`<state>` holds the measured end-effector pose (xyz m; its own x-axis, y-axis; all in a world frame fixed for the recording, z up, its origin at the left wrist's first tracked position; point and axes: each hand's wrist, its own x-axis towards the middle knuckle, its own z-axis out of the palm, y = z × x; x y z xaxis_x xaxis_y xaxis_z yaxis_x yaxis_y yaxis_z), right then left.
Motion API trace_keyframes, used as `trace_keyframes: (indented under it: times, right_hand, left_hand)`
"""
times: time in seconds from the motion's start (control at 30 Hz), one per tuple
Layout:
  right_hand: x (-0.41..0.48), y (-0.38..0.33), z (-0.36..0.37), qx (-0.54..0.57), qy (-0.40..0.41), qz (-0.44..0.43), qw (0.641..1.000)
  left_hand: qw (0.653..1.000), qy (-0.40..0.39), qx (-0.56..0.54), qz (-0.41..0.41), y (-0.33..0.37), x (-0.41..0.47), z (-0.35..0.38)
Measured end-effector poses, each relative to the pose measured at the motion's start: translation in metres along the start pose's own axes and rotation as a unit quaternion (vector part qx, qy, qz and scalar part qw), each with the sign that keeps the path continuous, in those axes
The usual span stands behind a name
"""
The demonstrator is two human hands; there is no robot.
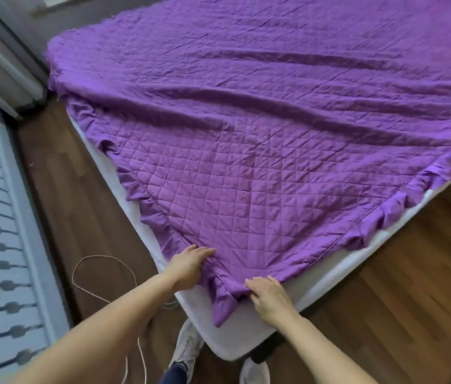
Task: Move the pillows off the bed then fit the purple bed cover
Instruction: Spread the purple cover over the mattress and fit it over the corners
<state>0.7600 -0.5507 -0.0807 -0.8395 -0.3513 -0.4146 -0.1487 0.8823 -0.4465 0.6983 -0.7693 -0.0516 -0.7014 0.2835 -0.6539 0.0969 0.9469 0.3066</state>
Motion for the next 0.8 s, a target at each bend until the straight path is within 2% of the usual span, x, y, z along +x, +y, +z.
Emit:
trace_keyframes:
  times: [0.03,0.1,0.17,0.27,0.33,0.4,0.47,0.53,0.6,0.67,0.73,0.8]
  right_hand:
    - [-0.003,0.002,-0.002,0.008,-0.035,-0.001,0.999]
    - [-0.003,0.006,-0.003,-0.001,-0.039,-0.020,0.999]
    - [-0.005,0.006,-0.001,-0.021,-0.028,-0.033,0.999]
    - [-0.016,0.009,0.014,-0.051,-0.063,-0.051,0.995]
    - [-0.027,0.009,0.026,-0.077,-0.063,-0.065,0.993]
    - [-0.040,0.009,0.042,-0.087,-0.030,-0.080,0.993]
    - [-0.045,0.015,0.054,-0.074,-0.006,-0.085,0.994]
    - [-0.038,0.024,0.054,-0.041,-0.023,-0.083,0.995]
    - [-0.018,0.028,0.037,0.024,-0.034,-0.066,0.997]
    - [0.007,0.031,0.012,0.134,-0.025,-0.027,0.990]
    - [0.038,0.035,-0.015,0.201,0.021,0.017,0.979]
    - [0.071,0.041,-0.042,0.227,0.101,0.063,0.967]
  left_hand:
    - [1.000,-0.018,0.016,-0.006,0.007,-0.005,0.008]
    - [0.998,-0.019,0.060,-0.012,0.017,-0.010,0.021]
    - [0.995,0.004,0.099,-0.011,0.024,-0.015,0.031]
    - [0.986,0.045,0.162,0.020,0.024,-0.021,0.049]
    - [0.981,0.030,0.187,0.026,0.022,-0.027,0.064]
    - [0.982,0.003,0.186,0.032,0.021,-0.031,0.077]
    - [0.984,-0.010,0.171,0.042,0.020,-0.031,0.085]
    - [0.989,-0.008,0.140,0.047,0.017,-0.028,0.082]
    - [0.995,0.007,0.086,0.043,0.012,-0.021,0.068]
    - [0.999,0.029,-0.007,0.029,0.007,-0.010,0.046]
    - [0.992,0.084,-0.094,0.033,0.003,0.011,0.020]
    - [0.972,0.186,-0.144,0.024,0.006,0.034,-0.009]
